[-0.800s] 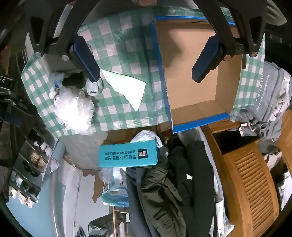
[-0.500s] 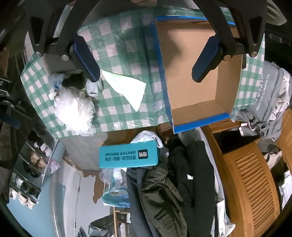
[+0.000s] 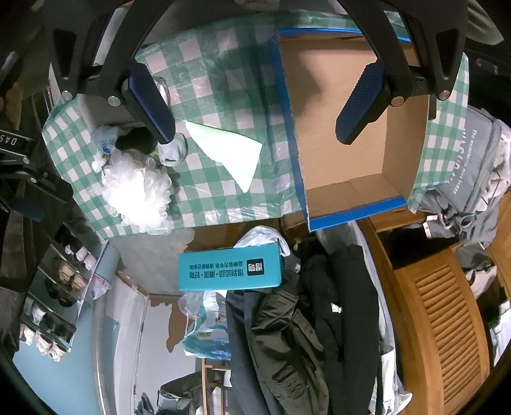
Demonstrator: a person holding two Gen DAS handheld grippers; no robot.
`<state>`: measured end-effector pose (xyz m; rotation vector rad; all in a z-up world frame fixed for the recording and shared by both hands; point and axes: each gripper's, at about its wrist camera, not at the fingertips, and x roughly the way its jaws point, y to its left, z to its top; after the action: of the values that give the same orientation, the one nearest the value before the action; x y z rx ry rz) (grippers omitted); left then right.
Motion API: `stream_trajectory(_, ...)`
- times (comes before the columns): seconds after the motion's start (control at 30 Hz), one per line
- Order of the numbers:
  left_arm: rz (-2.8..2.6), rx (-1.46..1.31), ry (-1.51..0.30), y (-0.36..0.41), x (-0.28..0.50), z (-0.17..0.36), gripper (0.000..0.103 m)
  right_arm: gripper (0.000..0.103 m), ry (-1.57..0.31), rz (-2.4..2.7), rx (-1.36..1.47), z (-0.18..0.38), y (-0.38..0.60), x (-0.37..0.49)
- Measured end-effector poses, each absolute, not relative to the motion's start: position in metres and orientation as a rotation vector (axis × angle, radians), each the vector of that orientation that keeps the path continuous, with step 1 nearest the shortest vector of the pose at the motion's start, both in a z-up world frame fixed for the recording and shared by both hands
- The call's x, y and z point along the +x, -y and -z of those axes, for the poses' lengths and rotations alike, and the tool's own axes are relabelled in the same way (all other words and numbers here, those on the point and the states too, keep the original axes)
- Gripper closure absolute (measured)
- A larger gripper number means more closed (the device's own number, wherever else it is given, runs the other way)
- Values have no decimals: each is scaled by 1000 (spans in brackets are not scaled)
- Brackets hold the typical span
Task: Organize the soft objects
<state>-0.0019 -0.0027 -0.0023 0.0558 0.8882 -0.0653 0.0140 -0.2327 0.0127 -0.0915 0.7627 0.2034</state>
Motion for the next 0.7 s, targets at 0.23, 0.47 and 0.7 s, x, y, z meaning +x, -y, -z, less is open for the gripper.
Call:
stream_trajectory(0.23, 66, 57, -890, 3, -3, 3, 1, 2, -763, -203, -94, -11, 228, 14)
stream_trajectory(0.47, 58, 50, -902, 1, -4, 7, 1, 2, -764, -207, -95, -11, 233, 15)
stream_trajectory(0.7, 63, 46, -905, 0, -5, 7, 1, 2, -763, -206, -97, -11, 231, 14)
